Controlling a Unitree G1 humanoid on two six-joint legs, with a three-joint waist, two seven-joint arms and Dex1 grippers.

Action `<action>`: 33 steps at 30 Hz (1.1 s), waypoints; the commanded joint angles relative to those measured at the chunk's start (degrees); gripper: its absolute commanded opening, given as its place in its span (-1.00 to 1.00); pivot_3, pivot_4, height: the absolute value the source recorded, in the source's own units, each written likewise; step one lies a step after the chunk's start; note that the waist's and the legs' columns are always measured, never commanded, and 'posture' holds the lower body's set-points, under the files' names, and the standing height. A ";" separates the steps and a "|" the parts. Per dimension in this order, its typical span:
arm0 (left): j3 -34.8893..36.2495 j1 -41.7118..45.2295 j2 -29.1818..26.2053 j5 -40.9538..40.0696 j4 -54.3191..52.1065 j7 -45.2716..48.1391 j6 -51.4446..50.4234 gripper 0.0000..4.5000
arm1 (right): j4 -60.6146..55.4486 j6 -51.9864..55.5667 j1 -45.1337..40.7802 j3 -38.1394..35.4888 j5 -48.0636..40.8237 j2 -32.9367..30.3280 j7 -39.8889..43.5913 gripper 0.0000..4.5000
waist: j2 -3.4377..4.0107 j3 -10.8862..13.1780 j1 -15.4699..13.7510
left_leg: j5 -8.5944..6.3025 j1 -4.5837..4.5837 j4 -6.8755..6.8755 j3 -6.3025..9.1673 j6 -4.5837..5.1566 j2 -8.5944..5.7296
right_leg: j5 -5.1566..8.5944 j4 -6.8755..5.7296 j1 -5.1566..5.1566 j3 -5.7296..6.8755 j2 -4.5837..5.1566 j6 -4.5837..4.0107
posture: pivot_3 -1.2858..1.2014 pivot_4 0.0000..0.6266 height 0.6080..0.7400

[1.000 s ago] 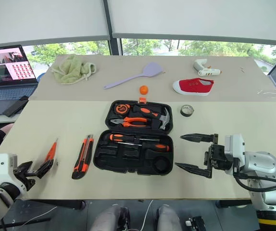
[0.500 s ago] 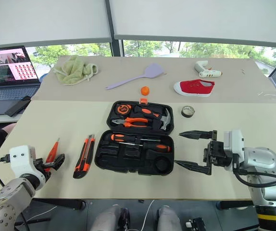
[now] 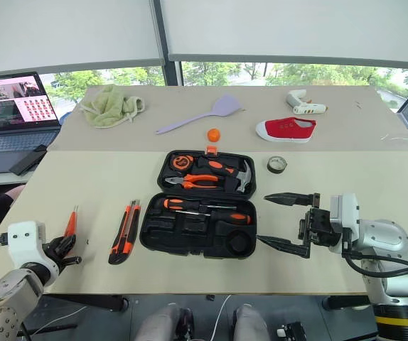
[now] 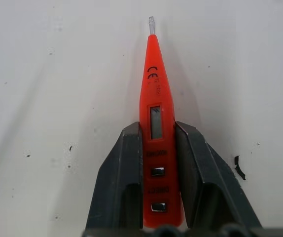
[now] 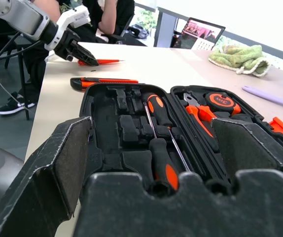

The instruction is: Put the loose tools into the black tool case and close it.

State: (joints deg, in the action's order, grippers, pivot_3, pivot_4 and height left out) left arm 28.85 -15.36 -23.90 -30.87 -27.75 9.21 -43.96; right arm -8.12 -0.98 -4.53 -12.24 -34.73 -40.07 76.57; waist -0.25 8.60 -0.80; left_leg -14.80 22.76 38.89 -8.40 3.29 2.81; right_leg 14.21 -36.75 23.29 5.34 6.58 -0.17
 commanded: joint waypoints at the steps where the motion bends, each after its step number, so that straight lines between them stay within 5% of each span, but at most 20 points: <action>1: 1.77 0.53 -6.61 -3.21 -0.86 20.07 13.33 -0.79 | -0.55 -1.24 -0.19 -2.34 -0.51 -0.98 -0.08 1.00 | -0.37 0.20 -0.12 | 0.00 0.05 0.02 0.02 -0.01 0.00 | 0.00 -0.01 0.04 0.02 0.00 0.00 | 0.03 -0.52 1.00; 6: -5.21 4.15 -19.84 -8.96 -0.11 47.03 16.96 -0.79 | -1.27 -0.43 1.18 -5.94 -1.47 -3.27 -0.53 1.00 | -0.47 0.20 -0.29 | 0.11 0.65 0.08 -0.02 -0.15 -0.07 | -0.03 -0.04 0.64 0.12 0.26 -0.04 | 0.03 -0.52 1.00; 10: -20.44 19.86 -27.79 -2.80 5.48 59.08 19.64 -0.79 | -2.92 0.02 3.94 -8.17 -1.80 -4.48 -0.76 1.00 | -0.45 0.21 -0.80 | 0.49 0.68 0.10 -0.06 -0.09 -0.12 | -0.05 -0.01 0.64 0.15 0.01 0.04 | 0.03 -0.52 1.00; 15: -39.30 40.22 -25.28 15.22 18.91 64.59 31.36 -0.79 | -6.33 0.01 8.43 -9.94 -1.64 -3.53 -3.08 1.00 | -0.47 0.23 -0.53 | 0.66 0.72 0.07 -0.13 0.04 -0.12 | -0.06 -0.05 0.66 0.08 -0.23 0.07 | 0.03 -0.52 1.00; 19: -47.38 49.79 -20.81 22.86 29.14 66.79 35.89 -0.79 | -10.00 0.18 12.05 -10.61 -1.84 -2.85 -4.90 1.00 | -0.52 0.26 -0.24 | 0.68 0.69 0.07 -0.19 0.02 -0.17 | -0.06 -0.09 0.67 0.02 -0.29 0.09 | 0.03 -0.52 1.00; 25: -51.14 54.93 -17.89 27.81 35.69 68.64 39.25 -0.79 | -13.12 1.23 15.14 -11.90 -2.60 -2.28 -7.75 1.00 | -0.74 0.39 0.10 | 0.68 0.78 0.12 -0.18 0.05 -0.12 | -0.05 -0.11 0.76 -0.01 -0.31 0.11 | 0.03 -0.52 1.00; 33: -52.09 53.89 -20.53 31.47 32.70 69.80 33.14 -0.79 | -13.95 1.32 16.01 -11.90 -2.75 -2.42 -8.88 1.00 | -0.74 0.39 0.11 | 0.66 0.75 0.21 -0.14 0.10 -0.11 | -0.04 -0.17 0.70 -0.02 -0.30 0.15 | 0.03 -0.52 1.00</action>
State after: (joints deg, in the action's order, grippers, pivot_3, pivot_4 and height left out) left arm -22.49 39.10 -42.76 -1.67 6.65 78.55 -8.13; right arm -20.43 0.42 11.81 -22.56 -36.25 -42.33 68.24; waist -0.99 8.98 -0.70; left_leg -14.15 23.50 39.11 -8.55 3.39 2.70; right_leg 14.16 -36.93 24.00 5.30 6.28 -0.02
